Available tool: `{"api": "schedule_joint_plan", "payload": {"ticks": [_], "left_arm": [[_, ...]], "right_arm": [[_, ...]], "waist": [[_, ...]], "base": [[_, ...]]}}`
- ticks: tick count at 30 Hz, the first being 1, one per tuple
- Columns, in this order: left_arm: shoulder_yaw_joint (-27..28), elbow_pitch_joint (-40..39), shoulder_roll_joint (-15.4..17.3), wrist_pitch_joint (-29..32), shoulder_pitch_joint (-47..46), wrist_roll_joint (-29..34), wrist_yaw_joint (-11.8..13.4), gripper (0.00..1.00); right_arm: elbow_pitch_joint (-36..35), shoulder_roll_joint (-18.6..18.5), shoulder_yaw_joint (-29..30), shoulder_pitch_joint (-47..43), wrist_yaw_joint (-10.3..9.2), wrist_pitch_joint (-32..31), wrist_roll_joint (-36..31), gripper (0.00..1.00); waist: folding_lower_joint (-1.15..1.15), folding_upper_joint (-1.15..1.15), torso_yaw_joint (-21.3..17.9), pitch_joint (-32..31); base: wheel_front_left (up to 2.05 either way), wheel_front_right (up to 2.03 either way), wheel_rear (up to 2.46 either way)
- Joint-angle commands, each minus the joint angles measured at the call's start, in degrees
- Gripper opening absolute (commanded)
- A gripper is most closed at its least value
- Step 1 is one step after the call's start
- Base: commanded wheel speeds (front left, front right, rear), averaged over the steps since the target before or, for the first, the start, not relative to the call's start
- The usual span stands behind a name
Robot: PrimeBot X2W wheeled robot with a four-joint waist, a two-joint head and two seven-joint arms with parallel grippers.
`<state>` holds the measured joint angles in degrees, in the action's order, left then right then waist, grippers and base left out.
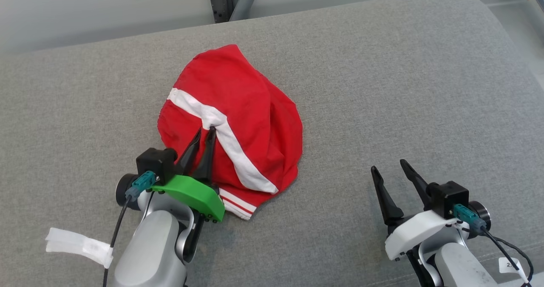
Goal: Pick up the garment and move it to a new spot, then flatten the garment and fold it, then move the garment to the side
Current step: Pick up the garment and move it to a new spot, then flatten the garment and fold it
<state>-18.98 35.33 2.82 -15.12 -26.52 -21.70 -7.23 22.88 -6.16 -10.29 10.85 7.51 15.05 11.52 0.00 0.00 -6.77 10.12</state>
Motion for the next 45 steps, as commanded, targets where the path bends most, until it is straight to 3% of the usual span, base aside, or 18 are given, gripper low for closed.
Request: {"api": "schedule_joint_plan", "payload": {"ticks": [1,2,9,17,25,34,45], "left_arm": [[0.2,-0.6,0.2,0.0,0.7,-0.7,-0.1,0.95],[0.5,-0.8,0.2,0.0,1.5,-0.5,-0.1,1.0],[4.7,-5.6,0.2,-0.1,7.4,1.3,-0.1,1.0],[13.2,-12.9,0.2,0.0,18.3,5.7,2.5,1.0],[18.3,-17.0,0.2,0.0,25.7,8.9,2.7,1.0],[17.4,-17.4,0.2,0.0,29.2,8.1,2.7,1.0],[11.4,-15.5,0.2,0.0,24.1,5.5,1.8,1.0]], "right_arm": [[0.2,0.0,0.0,-0.2,-0.05,0.2,0.4,1.0],[0.2,0.1,0.1,-0.4,-0.05,0.2,0.5,1.0],[0.1,0.7,1.5,-1.5,-0.05,0.2,0.4,1.0],[-2.6,1.2,3.2,-4.6,-0.04,0.2,-0.3,1.0],[-4.9,1.6,5.3,-7.3,-0.04,0.2,-0.7,1.0],[-5.7,2.1,6.6,-8.9,-0.04,0.2,-1.3,1.0],[-5.0,2.0,5.2,-7.8,-0.04,0.2,-1.2,1.0]], "waist": [[0.0,0.0,-0.5,-0.3],[0.0,0.0,-0.5,-0.5],[0.0,0.0,-0.3,-2.7],[0.0,0.0,0.6,-7.3],[0.0,0.0,2.2,-9.8],[0.0,0.0,3.0,-11.0],[0.0,0.0,1.5,-7.9]], "base": [[0.0,0.0,0.0],[0.0,0.0,0.0],[0.0,0.0,0.0],[0.0,0.0,0.0],[0.0,0.0,0.0],[0.0,0.0,0.0],[0.0,0.0,0.0]]}}
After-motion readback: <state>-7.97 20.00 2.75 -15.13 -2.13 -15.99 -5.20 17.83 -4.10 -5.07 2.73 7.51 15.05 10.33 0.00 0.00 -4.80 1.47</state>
